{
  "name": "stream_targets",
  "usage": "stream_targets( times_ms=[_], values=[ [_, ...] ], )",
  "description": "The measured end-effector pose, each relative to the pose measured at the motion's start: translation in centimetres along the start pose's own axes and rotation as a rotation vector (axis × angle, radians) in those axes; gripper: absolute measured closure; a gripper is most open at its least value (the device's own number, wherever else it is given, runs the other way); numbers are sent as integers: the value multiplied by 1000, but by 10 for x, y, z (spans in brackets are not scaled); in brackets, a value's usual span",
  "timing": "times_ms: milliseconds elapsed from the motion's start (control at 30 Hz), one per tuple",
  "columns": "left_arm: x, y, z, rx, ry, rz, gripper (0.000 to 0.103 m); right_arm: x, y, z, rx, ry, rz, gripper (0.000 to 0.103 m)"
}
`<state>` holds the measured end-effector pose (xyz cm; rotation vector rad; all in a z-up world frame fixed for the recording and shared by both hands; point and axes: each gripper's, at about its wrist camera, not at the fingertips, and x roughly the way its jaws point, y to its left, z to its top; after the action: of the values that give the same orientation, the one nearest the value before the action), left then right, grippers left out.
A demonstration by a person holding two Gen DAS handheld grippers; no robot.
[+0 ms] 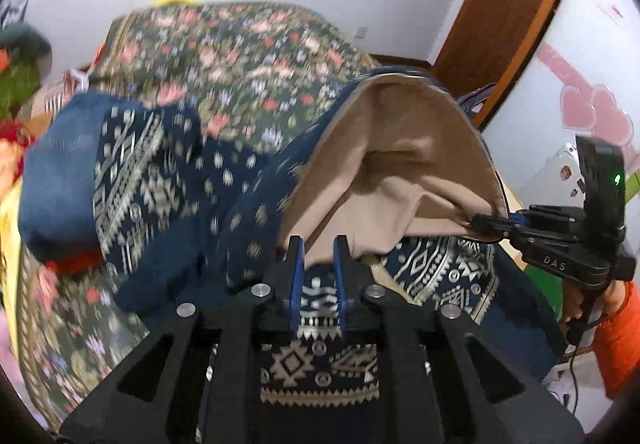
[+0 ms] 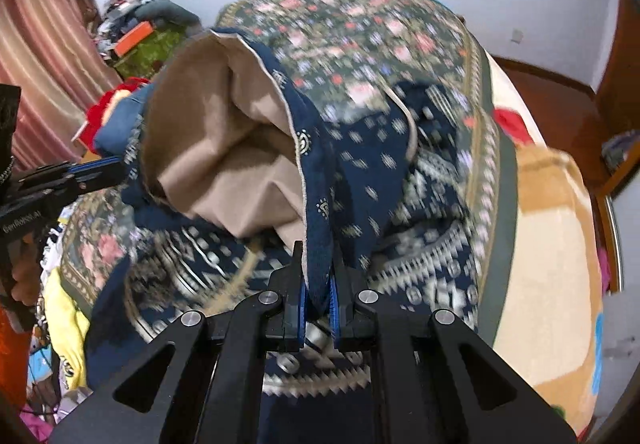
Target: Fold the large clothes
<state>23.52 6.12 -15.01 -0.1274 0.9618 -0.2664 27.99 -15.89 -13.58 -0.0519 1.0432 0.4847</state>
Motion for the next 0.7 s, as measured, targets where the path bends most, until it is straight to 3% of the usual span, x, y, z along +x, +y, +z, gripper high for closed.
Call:
stream_targets(
  times_ms=[67, 133, 333, 400, 633, 700],
  values=[
    [2, 4, -9, -21, 9, -1, 69, 5, -6, -11, 2, 24, -22, 95],
    [5, 7, -18, -31, 9, 13, 60, 12, -13, -19, 8, 46, -42, 95],
    [15, 5, -26, -26, 30, 89, 48, 18, -31, -30, 72, 82, -24, 93],
    [18, 4, -23, -15, 19, 106, 48, 14, -33, -27, 89, 87, -20, 90],
    [24, -2, -8, 42, -63, 172, 48, -9, -31, -25, 89, 52, -30, 59],
    [29, -5, -4, 60, -59, 155, 65, -18, -32, -24, 96, 33, -25, 56]
  ],
)
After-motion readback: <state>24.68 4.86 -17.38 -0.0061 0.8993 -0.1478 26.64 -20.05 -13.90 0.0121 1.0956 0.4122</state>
